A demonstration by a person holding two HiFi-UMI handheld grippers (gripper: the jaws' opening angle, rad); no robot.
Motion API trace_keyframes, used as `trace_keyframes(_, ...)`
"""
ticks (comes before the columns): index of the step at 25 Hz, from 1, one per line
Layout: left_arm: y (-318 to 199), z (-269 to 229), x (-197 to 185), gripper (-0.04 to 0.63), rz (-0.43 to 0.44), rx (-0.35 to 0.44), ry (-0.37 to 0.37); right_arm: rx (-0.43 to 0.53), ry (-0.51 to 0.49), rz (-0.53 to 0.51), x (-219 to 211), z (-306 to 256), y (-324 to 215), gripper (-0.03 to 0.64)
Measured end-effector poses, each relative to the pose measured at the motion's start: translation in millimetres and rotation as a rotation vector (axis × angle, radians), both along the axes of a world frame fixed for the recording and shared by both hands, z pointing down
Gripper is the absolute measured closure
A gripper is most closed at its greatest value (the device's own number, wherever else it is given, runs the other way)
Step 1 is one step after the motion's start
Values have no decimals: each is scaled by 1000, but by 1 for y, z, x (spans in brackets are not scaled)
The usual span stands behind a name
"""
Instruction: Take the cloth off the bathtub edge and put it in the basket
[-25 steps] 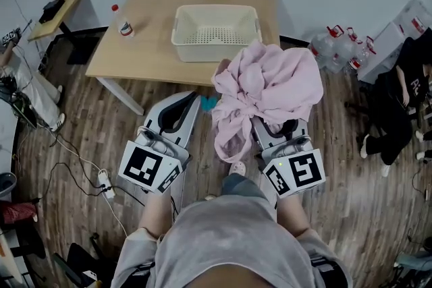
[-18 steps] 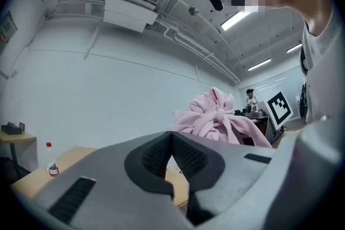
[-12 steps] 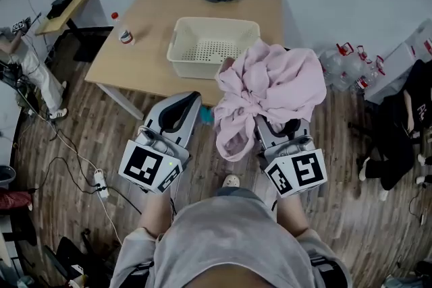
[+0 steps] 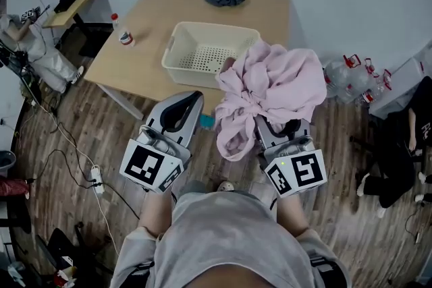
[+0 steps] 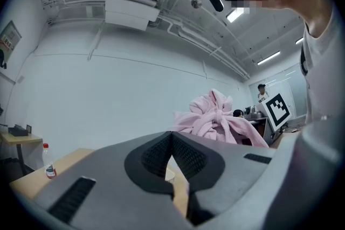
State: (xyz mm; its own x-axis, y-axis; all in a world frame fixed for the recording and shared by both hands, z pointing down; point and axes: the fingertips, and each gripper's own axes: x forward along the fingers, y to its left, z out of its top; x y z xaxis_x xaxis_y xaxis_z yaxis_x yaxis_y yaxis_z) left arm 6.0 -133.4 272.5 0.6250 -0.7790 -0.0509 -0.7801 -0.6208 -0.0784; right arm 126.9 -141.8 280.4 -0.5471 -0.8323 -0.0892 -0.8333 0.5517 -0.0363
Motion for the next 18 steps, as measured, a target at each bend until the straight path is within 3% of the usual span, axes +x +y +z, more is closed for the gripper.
trace_keyframes(8, -20, 0, 5, 591, -18, -2, -15, -11, -17, -6, 8, 5, -21, 365)
trace_keyframes(18, -73, -1, -6, 591, 37, 5, -11, -7, -20, 59, 0, 4, -67, 365)
